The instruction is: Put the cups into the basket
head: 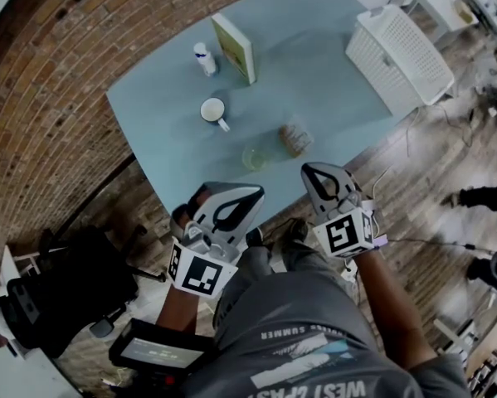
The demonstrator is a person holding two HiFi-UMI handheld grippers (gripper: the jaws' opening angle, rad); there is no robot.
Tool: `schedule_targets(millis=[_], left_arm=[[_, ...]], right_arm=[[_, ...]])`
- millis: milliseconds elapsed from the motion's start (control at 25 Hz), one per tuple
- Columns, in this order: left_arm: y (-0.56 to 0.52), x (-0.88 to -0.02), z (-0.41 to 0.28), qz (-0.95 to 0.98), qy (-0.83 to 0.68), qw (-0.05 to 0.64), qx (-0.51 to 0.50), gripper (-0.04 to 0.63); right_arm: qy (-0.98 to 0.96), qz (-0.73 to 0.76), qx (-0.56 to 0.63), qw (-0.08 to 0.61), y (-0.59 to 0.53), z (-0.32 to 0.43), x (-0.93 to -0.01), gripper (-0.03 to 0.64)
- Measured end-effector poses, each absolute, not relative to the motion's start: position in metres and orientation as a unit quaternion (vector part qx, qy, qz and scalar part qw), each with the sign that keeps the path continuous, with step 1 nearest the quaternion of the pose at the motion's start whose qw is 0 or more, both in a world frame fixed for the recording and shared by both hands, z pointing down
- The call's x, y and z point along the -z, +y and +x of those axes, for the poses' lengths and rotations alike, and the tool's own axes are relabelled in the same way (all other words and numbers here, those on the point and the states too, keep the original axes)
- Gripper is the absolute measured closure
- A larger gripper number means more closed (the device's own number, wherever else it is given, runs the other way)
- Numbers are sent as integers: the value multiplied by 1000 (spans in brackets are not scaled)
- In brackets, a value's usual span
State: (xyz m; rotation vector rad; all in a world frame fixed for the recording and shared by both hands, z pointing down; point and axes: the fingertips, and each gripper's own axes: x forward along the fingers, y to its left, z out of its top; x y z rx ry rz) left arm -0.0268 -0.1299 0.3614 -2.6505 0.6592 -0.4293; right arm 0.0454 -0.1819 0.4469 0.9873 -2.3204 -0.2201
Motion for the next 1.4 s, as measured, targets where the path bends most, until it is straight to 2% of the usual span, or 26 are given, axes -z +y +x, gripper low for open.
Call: schedule_targets(millis=[1400], left_arm=[[-141,-388,-44,-945,235,159,161,594]], right_arm=[[-864,348,0,364,-207,35,-552,604]])
